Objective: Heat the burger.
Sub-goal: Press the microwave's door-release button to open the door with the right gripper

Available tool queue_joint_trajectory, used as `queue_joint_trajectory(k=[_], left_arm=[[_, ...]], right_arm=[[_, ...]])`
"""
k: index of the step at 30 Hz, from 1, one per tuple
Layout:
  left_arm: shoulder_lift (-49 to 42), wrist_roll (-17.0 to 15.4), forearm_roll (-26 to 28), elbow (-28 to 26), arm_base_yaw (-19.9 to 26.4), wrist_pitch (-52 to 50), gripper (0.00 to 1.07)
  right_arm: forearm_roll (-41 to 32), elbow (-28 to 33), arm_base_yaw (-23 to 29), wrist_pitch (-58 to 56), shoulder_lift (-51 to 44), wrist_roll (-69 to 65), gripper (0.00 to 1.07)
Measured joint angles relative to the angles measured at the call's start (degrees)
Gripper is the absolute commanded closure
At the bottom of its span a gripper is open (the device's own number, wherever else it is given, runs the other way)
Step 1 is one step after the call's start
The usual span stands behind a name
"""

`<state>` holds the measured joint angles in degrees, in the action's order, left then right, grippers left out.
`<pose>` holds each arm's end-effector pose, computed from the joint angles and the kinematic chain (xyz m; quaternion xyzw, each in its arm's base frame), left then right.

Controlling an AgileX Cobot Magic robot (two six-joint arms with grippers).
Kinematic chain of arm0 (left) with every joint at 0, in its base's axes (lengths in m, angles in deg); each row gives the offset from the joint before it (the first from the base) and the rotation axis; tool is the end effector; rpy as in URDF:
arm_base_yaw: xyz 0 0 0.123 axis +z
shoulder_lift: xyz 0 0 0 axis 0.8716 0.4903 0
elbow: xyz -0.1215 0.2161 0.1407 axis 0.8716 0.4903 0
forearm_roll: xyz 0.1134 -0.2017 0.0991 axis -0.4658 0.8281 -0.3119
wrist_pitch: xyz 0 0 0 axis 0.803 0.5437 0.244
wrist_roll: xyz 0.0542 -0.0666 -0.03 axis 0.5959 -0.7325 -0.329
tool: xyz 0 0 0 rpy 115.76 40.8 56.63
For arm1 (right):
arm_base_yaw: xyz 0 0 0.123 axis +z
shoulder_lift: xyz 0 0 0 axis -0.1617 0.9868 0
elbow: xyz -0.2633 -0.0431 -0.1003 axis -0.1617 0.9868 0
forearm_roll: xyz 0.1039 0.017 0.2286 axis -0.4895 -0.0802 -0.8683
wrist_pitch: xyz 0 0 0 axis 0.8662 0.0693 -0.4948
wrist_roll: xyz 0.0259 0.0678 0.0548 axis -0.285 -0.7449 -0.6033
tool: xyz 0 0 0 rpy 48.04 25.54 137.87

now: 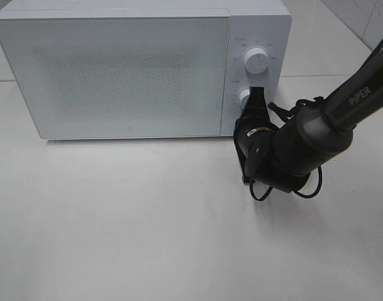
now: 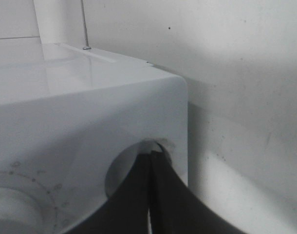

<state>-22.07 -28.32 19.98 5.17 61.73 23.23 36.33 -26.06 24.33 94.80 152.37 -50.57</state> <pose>-0.0089 -0.0073 0.2816 0.0162 0.8505 -0.0260 0.5251 0.3436 0.1639 0.0818 0.6093 0.5596 0.3720 0.4209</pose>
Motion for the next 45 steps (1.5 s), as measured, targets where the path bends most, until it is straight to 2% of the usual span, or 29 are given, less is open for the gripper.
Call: queue_joint_trajectory(k=[16, 45], left_arm=[[0.00, 0.00, 0.00, 0.00, 0.00, 0.00, 0.09], [0.00, 0.00, 0.00, 0.00, 0.00, 0.00, 0.09]], right_arm=[[-6.93, -4.93, 1.26, 1.66, 2.69, 1.09, 1.07], [-5.33, -3.32, 0.97, -0.57, 0.46, 1.09, 1.07]])
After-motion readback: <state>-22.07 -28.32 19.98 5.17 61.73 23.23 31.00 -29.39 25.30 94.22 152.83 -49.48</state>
